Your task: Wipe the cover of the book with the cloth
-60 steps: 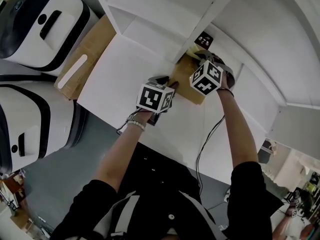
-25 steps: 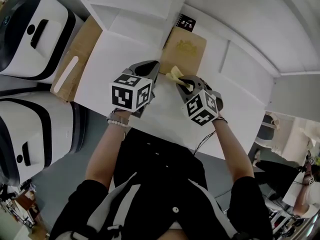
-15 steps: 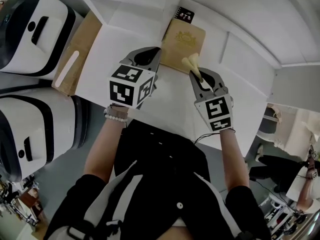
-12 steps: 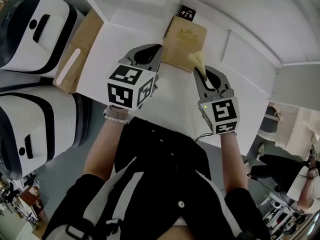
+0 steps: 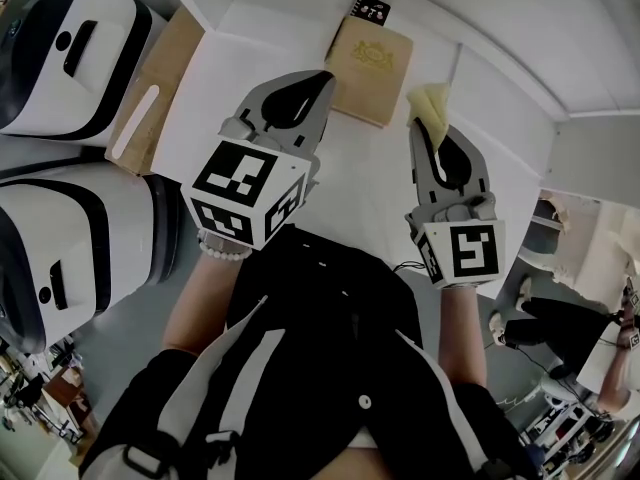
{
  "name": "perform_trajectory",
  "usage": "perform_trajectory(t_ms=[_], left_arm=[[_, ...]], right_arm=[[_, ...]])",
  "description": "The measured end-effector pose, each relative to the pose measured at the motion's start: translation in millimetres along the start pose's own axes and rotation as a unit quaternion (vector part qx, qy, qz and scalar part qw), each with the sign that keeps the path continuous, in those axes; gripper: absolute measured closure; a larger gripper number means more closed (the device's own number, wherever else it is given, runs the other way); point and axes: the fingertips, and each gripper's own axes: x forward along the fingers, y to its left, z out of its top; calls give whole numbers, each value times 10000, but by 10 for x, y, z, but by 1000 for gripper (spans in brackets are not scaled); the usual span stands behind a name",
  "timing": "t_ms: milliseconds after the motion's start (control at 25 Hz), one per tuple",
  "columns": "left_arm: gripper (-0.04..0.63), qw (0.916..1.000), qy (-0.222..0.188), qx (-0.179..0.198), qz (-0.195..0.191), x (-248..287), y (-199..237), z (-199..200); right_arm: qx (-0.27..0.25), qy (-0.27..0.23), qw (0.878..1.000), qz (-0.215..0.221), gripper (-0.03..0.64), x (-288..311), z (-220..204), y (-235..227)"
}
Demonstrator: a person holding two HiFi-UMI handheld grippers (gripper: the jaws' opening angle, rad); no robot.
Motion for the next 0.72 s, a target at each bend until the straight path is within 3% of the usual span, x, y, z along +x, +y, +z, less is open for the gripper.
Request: perform_trajectory(t_ms=[200, 720], left_arm=[[594, 9995, -97, 297, -108, -52, -94, 139], [594, 9989, -192, 291, -302, -95, -134, 208]], right_arm=[[175, -276, 9993, -171, 583, -76, 115, -40], [349, -361, 9984, -242, 582, -31, 204, -9]])
